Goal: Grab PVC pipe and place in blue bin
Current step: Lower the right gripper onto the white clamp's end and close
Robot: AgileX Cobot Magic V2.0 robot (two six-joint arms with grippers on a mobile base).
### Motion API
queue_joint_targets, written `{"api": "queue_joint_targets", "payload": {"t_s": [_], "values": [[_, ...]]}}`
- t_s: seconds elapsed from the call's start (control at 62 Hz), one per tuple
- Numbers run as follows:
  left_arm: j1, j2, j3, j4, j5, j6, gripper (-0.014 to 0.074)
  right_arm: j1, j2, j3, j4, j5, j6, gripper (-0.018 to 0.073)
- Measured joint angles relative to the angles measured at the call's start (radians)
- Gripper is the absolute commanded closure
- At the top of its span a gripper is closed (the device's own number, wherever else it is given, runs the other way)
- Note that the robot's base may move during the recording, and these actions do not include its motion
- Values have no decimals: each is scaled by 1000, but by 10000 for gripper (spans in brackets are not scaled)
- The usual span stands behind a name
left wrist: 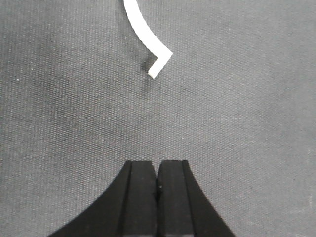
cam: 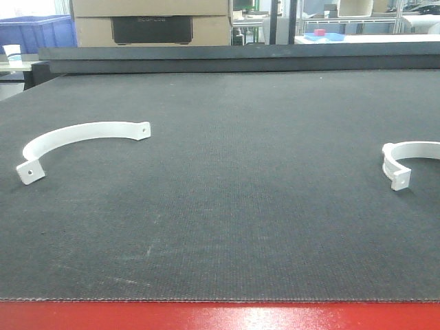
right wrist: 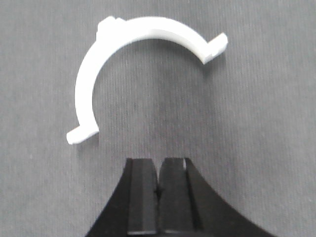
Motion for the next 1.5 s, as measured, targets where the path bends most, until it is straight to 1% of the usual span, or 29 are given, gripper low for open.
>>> {"api": "queue_joint_targets", "payload": {"t_s": [0.097,0.21,0.387,0.5,0.532,0.71,0.823,0.904,1.0,1.017,1.097,1.146,1.21,1.501], "values": [[0,0,0,0,-21,0,707,7,33,-38,4,52,0,708],[0,0,0,-2,-46,0,707,43,88,-105,-21,115,16,708],[0,0,0,-2,-73,0,707,134,181,-237,-94,172,157,708],[0,0,0,-8,-73,0,707,195,261,-352,-164,215,204,708],[0,0,0,-11,-73,0,707,206,282,-379,-171,229,211,709],[0,0,0,-23,-71,0,707,215,395,-498,-189,304,237,709],[0,0,0,-25,-71,0,707,215,440,-512,-197,333,241,703],[0,0,0,-25,-71,0,707,215,465,-514,-197,340,243,643],[0,0,0,-25,-86,0,707,215,495,-515,-180,342,245,475],[0,0,0,-25,-91,0,707,215,499,-515,-180,342,245,433],[0,0,0,-25,-108,0,707,215,519,-515,-167,342,245,302],[0,0,0,-25,-115,0,707,215,528,-515,-157,342,245,257],[0,0,0,-25,-121,0,707,215,540,-515,-137,340,245,246],[0,0,0,-26,-162,0,707,215,605,-517,-79,301,245,326]]}}
